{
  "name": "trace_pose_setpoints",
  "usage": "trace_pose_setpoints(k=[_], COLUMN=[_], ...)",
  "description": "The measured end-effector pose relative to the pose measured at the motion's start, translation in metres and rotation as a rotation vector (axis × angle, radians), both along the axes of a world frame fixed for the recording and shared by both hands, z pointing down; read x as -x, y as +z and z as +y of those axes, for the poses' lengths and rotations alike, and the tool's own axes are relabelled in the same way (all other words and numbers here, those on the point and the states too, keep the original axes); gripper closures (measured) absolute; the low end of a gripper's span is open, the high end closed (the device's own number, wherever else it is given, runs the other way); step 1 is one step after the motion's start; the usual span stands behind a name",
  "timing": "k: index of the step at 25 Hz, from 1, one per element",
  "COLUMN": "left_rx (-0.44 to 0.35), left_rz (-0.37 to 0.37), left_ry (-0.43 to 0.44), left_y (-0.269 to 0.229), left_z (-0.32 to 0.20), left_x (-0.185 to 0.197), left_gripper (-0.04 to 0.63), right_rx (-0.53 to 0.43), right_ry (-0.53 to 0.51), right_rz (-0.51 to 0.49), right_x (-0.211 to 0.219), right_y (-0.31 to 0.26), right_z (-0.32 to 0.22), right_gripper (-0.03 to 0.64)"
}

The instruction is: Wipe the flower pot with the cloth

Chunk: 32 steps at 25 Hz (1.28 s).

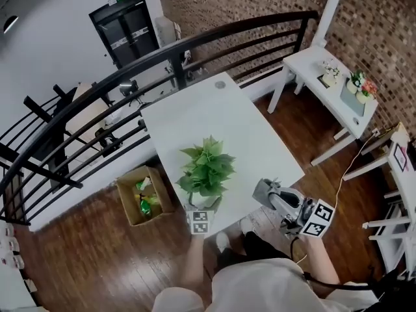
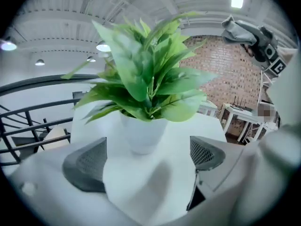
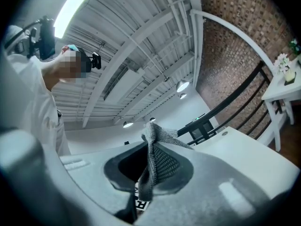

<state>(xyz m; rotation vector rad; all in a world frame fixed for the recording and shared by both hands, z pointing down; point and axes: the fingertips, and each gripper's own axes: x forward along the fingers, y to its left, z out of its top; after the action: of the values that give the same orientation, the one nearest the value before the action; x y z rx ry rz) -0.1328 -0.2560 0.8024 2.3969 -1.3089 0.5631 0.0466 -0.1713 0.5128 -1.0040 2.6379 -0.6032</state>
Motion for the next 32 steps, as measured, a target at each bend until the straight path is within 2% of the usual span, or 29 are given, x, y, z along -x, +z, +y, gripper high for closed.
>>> trace_pose_setpoints(k=[3, 5, 6, 7, 9, 10, 12, 15, 17, 21, 24, 26, 28, 31, 32], left_rx=[-0.045, -0.079, -0.106, -0.139, -0.206, -0.237, -0.302, -0.407, -0.458, -0.513, -0.504, -0.493, -0.525, -0.579, -0.588], left_rz=[-0.009, -0.003, 0.004, 0.016, 0.062, 0.094, 0.139, 0.146, 0.153, 0.077, 0.098, 0.102, 0.092, -0.005, -0.015], left_ry=[0.014, 0.007, -0.004, -0.02, -0.077, -0.114, -0.172, -0.2, -0.215, -0.253, -0.321, -0.363, -0.389, -0.398, -0.393], left_y=[-0.024, -0.051, -0.069, -0.088, -0.13, -0.152, -0.194, -0.246, -0.266, -0.3, -0.326, -0.346, -0.367, -0.377, -0.376], left_z=[0.028, 0.053, 0.066, 0.08, 0.109, 0.121, 0.14, 0.164, 0.191, 0.244, 0.259, 0.273, 0.289, 0.305, 0.31], left_x=[0.007, 0.012, 0.015, 0.017, 0.016, 0.014, 0.007, -0.017, -0.045, -0.074, -0.099, -0.105, -0.109, -0.117, -0.12], left_gripper=[0.018, 0.028, 0.087, 0.111, 0.114, 0.114, 0.131, 0.137, 0.137, 0.135, 0.118, 0.112, 0.115, 0.126, 0.126], right_rx=[0.004, 0.0, -0.011, -0.03, -0.076, -0.096, -0.13, -0.2, -0.238, -0.241, -0.242, -0.234, -0.262, -0.335, -0.351], right_ry=[0.034, 0.043, 0.051, 0.07, 0.116, 0.126, 0.115, 0.077, 0.086, 0.145, 0.186, 0.192, 0.183, 0.177, 0.172], right_rz=[-0.045, -0.037, 0.003, 0.066, 0.184, 0.21, 0.208, 0.208, 0.205, 0.176, 0.19, 0.183, 0.223, 0.335, 0.359], right_x=[0.003, 0.008, 0.013, 0.017, 0.017, 0.013, 0.005, -0.015, -0.046, -0.092, -0.127, -0.131, -0.125, -0.116, -0.113], right_y=[-0.001, 0.004, 0.007, 0.009, 0.006, 0.0, -0.017, -0.04, -0.048, -0.052, -0.072, -0.086, -0.099, -0.108, -0.107], right_z=[0.014, 0.021, 0.021, 0.021, 0.023, 0.025, 0.029, 0.041, 0.065, 0.101, 0.112, 0.133, 0.158, 0.185, 0.192], right_gripper=[0.606, 0.604, 0.606, 0.606, 0.606, 0.606, 0.606, 0.606, 0.606, 0.606, 0.605, 0.606, 0.606, 0.606, 0.606])
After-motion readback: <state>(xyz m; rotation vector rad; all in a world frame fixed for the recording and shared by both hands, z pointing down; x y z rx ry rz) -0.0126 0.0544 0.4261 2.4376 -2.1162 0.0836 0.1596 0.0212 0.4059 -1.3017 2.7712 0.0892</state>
